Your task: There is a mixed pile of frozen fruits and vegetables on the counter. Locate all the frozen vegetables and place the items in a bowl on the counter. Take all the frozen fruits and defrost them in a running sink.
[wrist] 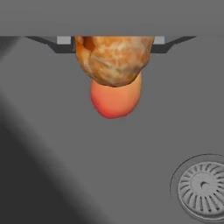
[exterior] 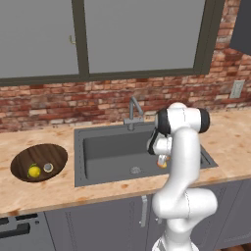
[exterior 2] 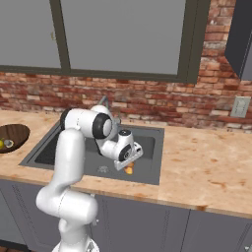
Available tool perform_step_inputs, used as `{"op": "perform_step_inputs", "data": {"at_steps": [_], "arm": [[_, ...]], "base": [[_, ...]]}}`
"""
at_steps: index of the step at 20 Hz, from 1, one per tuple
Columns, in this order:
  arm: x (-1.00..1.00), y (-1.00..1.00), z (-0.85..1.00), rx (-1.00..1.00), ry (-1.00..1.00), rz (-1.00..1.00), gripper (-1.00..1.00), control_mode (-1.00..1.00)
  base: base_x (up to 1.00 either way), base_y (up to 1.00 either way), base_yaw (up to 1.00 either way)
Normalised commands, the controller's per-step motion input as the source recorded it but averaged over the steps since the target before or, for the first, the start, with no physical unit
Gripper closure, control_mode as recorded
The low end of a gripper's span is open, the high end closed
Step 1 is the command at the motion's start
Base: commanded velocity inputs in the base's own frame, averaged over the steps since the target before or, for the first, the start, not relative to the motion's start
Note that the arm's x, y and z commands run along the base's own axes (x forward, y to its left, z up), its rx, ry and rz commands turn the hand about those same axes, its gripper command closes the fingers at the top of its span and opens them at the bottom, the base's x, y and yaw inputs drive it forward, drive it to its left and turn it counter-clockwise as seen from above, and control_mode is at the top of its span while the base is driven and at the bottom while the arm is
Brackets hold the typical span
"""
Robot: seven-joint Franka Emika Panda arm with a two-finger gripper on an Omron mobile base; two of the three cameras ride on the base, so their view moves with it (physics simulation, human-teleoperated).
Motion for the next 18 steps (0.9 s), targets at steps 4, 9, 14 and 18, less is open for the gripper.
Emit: {"op": "perform_step_inputs", "data": {"at_steps": [4,9,14,18], "arm": [[0.37,-0.15,-0.32,0.0,0.0,0.1,1.0,-1.0],[-0.01,-0.02,-0.04,0.0,0.0,0.07,-1.0,-1.0],[-0.35,0.19,0.36,0.0,-0.02,0.0,-1.0,-1.0],[-0.49,0.41,0.81,0.0,-0.01,0.0,-1.0,-1.0]], "base": [[0.0,0.0,0.0],[0.0,0.0,0.0],[0.0,0.0,0.0],[0.0,0.0,0.0]]}}
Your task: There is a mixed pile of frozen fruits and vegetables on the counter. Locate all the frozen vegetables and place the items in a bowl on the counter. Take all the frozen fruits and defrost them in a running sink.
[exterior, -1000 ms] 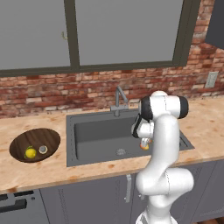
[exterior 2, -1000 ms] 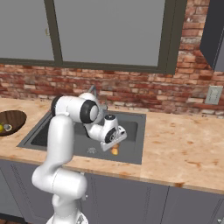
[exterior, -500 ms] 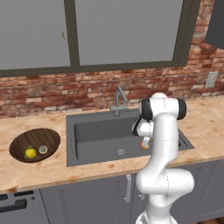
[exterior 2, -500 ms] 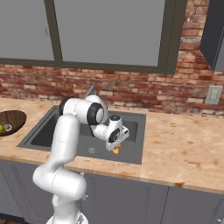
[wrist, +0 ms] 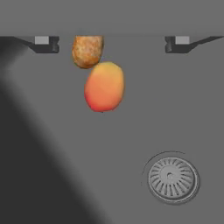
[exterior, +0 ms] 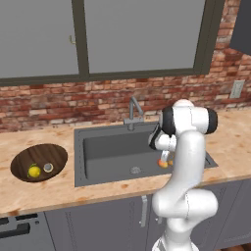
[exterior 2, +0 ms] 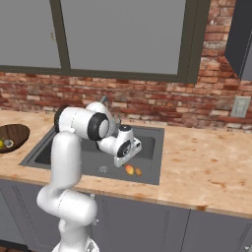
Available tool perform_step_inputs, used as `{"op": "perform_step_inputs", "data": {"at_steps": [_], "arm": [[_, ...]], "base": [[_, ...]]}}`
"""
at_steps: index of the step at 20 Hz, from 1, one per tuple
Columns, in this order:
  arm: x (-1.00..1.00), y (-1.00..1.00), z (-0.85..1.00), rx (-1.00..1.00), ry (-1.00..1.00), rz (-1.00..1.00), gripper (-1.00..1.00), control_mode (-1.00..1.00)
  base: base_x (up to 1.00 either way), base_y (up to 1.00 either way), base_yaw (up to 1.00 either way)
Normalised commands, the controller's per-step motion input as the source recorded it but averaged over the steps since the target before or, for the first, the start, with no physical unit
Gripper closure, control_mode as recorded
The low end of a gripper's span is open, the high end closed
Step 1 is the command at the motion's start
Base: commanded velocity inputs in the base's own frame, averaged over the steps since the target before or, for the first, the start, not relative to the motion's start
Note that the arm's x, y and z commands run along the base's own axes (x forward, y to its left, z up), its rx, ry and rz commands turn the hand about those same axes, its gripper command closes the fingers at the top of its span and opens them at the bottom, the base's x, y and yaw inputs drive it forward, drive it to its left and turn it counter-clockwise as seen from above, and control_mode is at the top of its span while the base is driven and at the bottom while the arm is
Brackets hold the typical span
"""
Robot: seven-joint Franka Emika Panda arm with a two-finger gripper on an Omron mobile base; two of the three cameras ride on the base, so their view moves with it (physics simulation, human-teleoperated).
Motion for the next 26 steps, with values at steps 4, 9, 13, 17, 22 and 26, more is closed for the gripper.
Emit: {"op": "perform_step_inputs", "data": {"at_steps": [4,9,13,17,22,26], "arm": [[-0.61,0.37,1.0,0.0,0.0,0.0,-1.0,-1.0],[-0.53,0.21,1.0,0.01,0.01,-0.04,-1.0,-1.0],[-0.52,0.13,1.0,0.08,0.11,-0.12,-1.0,-1.0],[-0.63,0.01,1.0,0.15,0.19,-0.2,-1.0,-1.0],[-0.64,0.0,1.0,0.12,0.18,-0.28,-1.0,-1.0],[-0.57,0.07,0.84,0.05,0.09,-0.32,-1.0,-1.0]], "base": [[0.0,0.0,0.0],[0.0,0.0,0.0],[0.0,0.0,0.0],[0.0,0.0,0.0],[0.0,0.0,0.0],[0.0,0.0,0.0]]}}
